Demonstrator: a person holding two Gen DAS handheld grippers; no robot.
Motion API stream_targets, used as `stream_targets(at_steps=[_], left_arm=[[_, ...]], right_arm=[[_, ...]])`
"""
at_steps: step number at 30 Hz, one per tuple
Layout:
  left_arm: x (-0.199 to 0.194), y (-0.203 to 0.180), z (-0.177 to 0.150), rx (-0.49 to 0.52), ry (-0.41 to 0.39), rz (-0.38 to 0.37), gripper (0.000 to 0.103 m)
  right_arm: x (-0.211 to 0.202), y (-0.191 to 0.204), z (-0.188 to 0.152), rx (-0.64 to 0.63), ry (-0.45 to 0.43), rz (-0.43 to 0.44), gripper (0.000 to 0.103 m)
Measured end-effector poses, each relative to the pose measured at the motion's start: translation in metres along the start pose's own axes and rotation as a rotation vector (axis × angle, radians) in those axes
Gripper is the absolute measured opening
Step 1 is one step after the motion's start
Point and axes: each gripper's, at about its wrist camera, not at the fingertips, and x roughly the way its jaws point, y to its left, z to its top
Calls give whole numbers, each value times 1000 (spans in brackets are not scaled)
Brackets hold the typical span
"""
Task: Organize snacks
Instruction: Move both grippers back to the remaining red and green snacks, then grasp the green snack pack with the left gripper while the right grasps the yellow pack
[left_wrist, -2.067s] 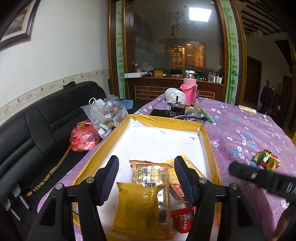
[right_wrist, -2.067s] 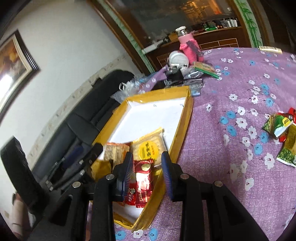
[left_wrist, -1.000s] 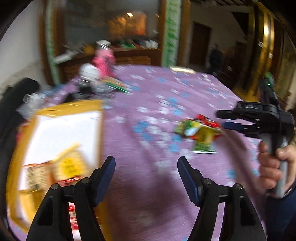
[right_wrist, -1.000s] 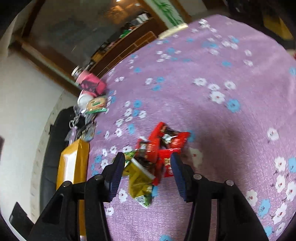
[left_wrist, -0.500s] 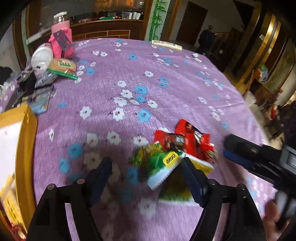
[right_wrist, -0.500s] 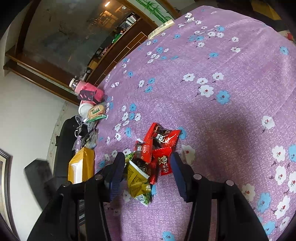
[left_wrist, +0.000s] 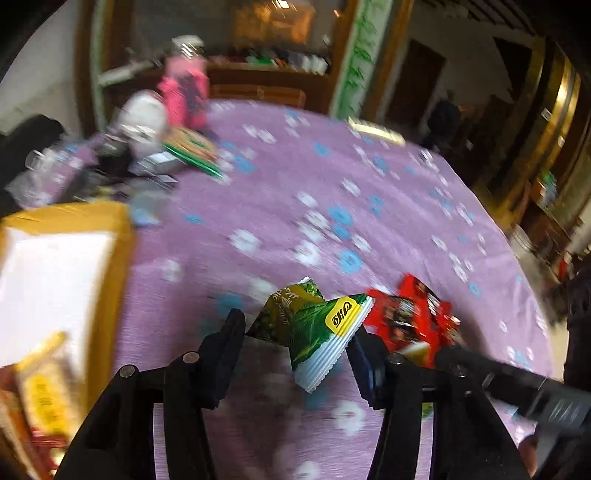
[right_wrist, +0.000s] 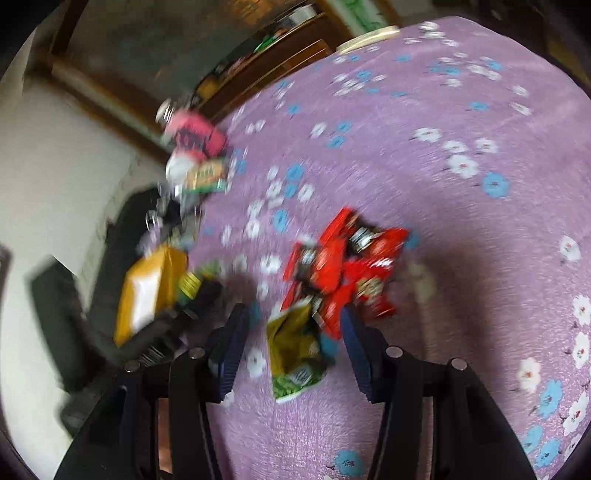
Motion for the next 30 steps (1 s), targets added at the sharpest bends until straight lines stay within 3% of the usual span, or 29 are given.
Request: stream_targets(at_steps=[3, 5, 7, 9, 10, 15, 23, 30], left_arm=[[-7, 10, -2, -9, -65, 44, 57], [-8, 14, -2, -11, -89, 64, 57], [-9, 16, -4, -2, -101, 60, 57], [-9, 16, -5, 7, -106, 52, 57], [-9, 14, -6, 15, -108, 48, 57], [-8, 6, -8, 43, -114, 46, 57], [-10, 2, -11, 62, -136, 48, 57], [-13, -7, -14, 101, -166, 59, 58]], right_arm=[[19, 30, -12, -171, 43, -103, 51], [29, 42, -21, -266, 41, -224, 51], [34, 47, -26, -317, 24, -281, 50], [34, 46, -30, -345, 5, -317, 38], [34, 46, -31, -355, 1, -325, 37], [22, 40, -27, -316, -30, -265, 32], [-18, 43, -20, -273, -231, -203, 31], [-23, 42, -19, -260, -253, -196, 31]])
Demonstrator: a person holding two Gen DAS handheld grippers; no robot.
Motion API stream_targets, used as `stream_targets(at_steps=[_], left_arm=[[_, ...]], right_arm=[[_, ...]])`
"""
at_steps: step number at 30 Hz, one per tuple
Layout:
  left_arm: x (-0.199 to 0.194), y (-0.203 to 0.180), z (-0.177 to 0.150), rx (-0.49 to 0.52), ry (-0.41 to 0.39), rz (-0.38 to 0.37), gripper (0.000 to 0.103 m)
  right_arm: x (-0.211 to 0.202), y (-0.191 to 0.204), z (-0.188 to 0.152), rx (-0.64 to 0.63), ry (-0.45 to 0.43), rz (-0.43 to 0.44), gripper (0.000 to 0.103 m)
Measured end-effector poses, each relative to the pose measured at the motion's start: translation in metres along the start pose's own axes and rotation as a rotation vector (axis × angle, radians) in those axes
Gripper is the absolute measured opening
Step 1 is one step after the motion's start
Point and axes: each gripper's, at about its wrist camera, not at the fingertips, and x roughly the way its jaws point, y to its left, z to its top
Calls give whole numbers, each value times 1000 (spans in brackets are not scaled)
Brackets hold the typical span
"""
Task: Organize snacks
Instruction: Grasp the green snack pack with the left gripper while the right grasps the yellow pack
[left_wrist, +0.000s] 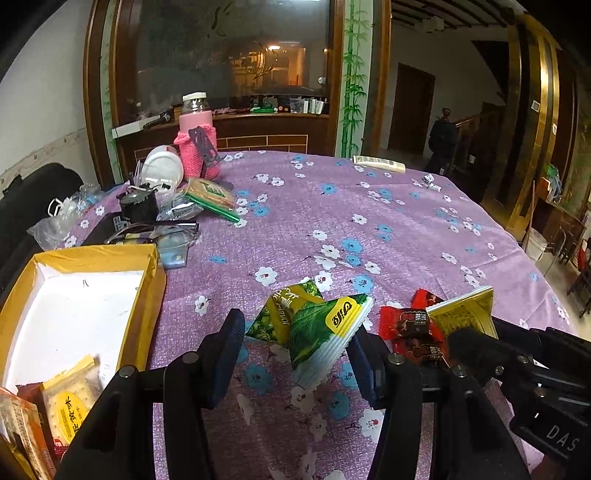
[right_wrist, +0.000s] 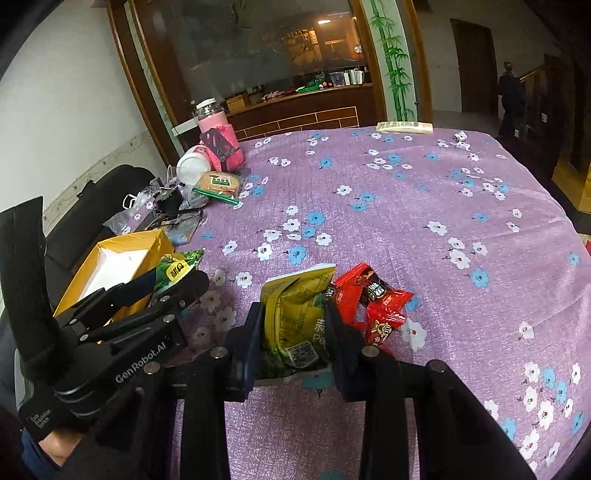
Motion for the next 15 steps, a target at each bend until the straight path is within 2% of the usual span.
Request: stream_targets(at_steps=[15], left_arm=[[-8, -13, -1, 59, -60, 19, 58]], right_arm=[[0, -3, 0, 14, -6, -14, 31]])
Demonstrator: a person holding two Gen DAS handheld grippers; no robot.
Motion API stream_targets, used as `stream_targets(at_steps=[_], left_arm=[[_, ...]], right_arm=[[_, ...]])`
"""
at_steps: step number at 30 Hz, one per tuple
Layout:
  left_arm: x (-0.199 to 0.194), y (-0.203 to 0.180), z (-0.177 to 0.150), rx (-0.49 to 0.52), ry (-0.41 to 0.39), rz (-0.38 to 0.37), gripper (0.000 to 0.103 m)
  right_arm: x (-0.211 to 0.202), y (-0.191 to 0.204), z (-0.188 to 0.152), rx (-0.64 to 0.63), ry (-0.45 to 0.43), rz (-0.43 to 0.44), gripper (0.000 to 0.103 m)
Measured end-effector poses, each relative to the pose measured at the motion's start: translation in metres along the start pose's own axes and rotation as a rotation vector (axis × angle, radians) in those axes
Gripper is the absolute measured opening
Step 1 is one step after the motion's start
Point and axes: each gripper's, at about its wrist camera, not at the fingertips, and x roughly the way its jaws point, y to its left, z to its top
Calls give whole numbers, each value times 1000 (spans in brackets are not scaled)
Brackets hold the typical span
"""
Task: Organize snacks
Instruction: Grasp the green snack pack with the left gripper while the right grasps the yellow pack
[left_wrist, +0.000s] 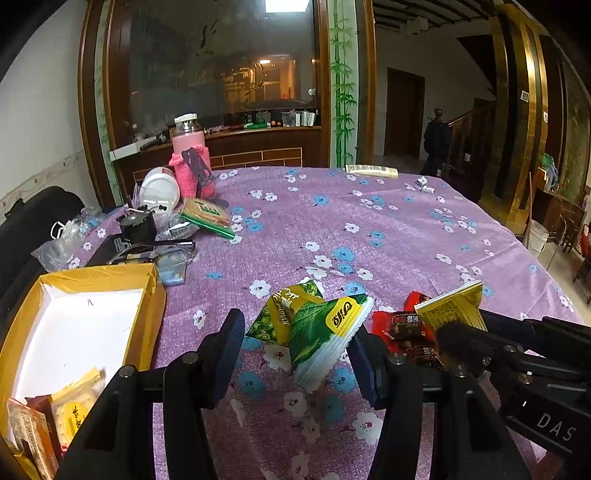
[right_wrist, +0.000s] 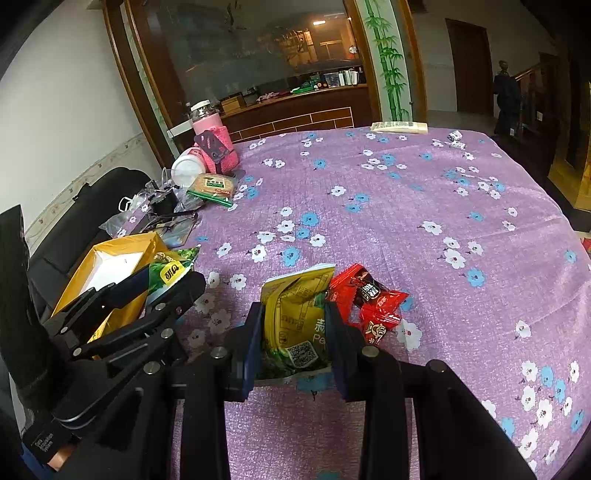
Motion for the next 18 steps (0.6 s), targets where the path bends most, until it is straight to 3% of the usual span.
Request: stream_targets(at_steps=[10, 18], left_arm=[[-9, -8, 0, 50, -84, 59, 58], [-9, -4, 1, 38, -90, 71, 58]], right_arm=[[-3, 0, 2, -1, -32, -4, 31], [1, 0, 3, 0, -33, -4, 31]])
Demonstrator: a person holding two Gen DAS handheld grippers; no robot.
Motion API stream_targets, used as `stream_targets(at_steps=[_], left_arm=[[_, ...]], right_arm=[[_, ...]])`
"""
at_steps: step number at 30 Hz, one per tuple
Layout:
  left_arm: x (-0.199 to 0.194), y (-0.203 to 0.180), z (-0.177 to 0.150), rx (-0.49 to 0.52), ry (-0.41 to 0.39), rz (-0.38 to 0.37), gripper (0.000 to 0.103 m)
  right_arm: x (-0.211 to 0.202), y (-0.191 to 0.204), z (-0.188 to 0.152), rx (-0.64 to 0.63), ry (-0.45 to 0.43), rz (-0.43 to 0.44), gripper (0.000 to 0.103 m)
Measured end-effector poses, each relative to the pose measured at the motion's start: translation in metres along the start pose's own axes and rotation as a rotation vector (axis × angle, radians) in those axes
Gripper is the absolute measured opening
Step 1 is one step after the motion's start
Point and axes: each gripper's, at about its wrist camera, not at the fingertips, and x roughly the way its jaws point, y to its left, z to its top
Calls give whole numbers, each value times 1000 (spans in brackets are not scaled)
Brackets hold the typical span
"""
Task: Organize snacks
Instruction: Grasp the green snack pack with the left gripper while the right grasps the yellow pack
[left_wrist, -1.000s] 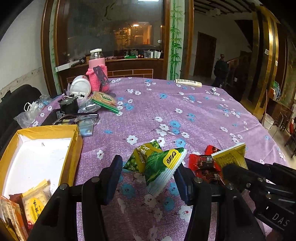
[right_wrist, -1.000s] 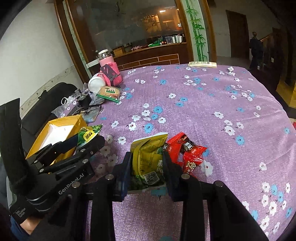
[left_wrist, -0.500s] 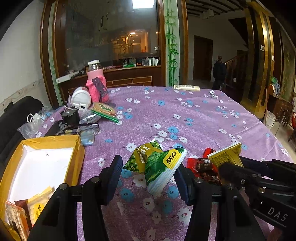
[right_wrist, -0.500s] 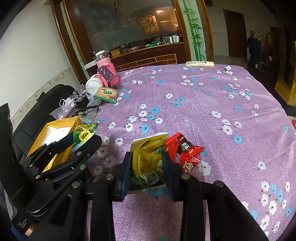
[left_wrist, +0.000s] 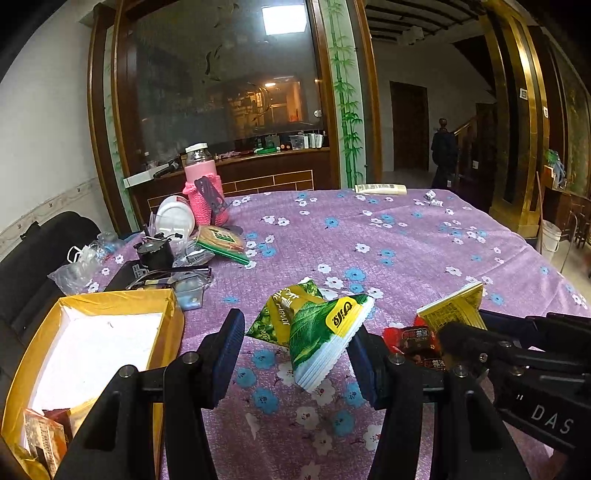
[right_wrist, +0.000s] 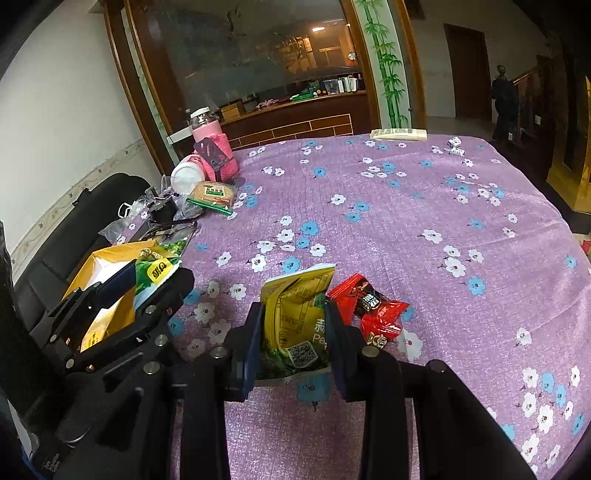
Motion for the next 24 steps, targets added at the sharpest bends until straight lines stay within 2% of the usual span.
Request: stream_targets(at_steps=[24], left_arm=[[4, 0, 0, -5, 12, 8, 59]], right_arm=[[0, 2, 1, 1, 6, 6, 31]])
